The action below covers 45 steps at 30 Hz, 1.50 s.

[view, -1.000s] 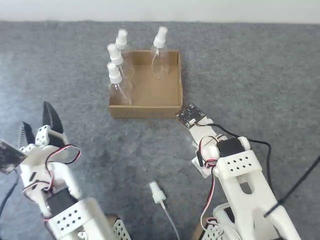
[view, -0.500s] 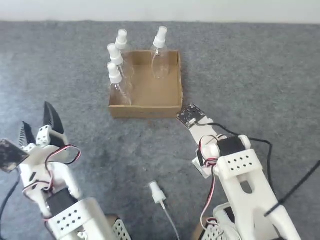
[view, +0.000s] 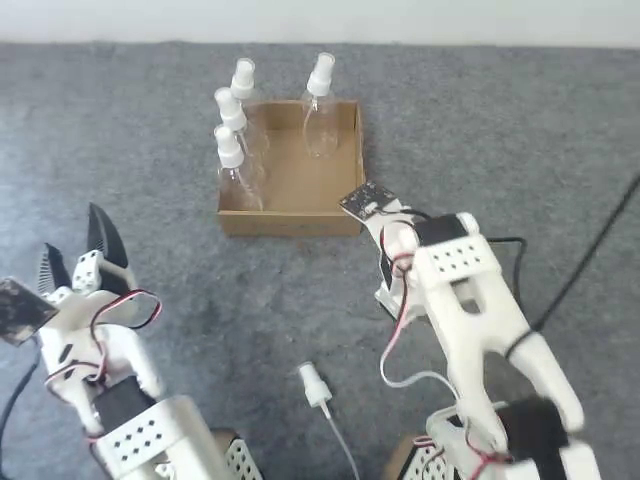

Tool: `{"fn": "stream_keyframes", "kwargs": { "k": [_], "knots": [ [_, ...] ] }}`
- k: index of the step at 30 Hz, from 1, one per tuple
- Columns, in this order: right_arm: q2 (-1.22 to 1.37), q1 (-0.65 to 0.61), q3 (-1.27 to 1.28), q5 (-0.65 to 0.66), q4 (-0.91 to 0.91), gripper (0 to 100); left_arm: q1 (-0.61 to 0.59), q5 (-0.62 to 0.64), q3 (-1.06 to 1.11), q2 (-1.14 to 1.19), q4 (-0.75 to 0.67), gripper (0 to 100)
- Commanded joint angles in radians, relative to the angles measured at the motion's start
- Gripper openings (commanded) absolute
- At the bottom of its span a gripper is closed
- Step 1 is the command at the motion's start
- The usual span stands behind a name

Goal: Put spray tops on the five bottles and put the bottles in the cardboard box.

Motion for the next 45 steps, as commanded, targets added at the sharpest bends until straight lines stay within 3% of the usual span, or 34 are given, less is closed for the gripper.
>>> {"fn": "stream_keyframes", "kwargs": {
  "k": [1, 16, 33, 38, 45],
  "knots": [
    [0.059, 0.005, -0.110, 0.011, 0.010, 21.7, -0.003, -0.008, -0.002, -0.012, 0.003, 26],
    [0.308, 0.005, -0.209, 0.003, -0.076, 21.4, -0.003, -0.009, -0.002, -0.012, 0.002, 26],
    [0.318, 0.012, -0.206, 0.005, -0.074, 16.9, -0.003, -0.009, -0.002, -0.012, 0.003, 26],
    [0.272, 0.010, -0.209, 0.009, -0.065, 7.2, -0.003, -0.009, -0.002, -0.012, 0.003, 26],
    [0.157, 0.013, -0.209, 0.009, 0.010, 7.7, -0.003, -0.009, -0.002, -0.012, 0.003, 26]
  ]
}}
